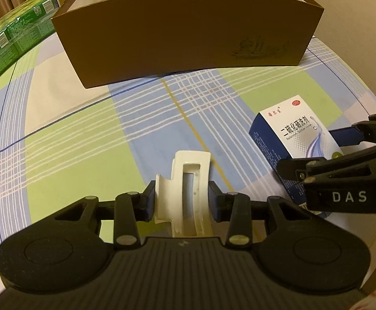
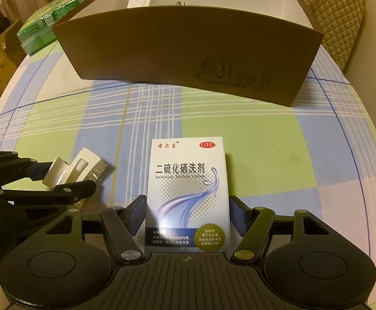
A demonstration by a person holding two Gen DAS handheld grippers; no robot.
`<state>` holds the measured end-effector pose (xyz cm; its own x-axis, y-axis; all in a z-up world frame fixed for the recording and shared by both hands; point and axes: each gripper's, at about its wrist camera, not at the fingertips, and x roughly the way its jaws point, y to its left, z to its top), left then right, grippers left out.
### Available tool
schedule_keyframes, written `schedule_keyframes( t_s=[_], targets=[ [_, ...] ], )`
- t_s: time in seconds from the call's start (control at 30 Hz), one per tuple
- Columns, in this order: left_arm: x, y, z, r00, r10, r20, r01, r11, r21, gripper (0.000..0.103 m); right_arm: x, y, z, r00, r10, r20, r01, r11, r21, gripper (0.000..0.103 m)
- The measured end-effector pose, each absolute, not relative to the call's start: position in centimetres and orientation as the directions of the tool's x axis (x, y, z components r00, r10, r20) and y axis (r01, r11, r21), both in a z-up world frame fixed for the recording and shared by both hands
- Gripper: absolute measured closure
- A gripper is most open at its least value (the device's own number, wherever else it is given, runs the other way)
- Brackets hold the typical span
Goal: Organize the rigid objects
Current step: 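Lift the clip holder with left tool and medicine box with right tool over the box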
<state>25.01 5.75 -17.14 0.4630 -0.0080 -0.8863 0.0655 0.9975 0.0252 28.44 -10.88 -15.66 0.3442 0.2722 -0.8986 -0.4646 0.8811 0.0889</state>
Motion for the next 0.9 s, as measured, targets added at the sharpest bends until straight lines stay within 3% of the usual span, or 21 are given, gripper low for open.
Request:
schedule_keyframes(
  t_s=[0.9],
  targets=[
    [25.3, 4.9, -15.7, 0.488, 0.005, -0.873, 0.06, 0.997, 0.039, 0.068, 28.8, -11.4, -14.3, 0.373, 0.314, -0.873, -0.5, 0.861, 0.096, 0.042]
  ],
)
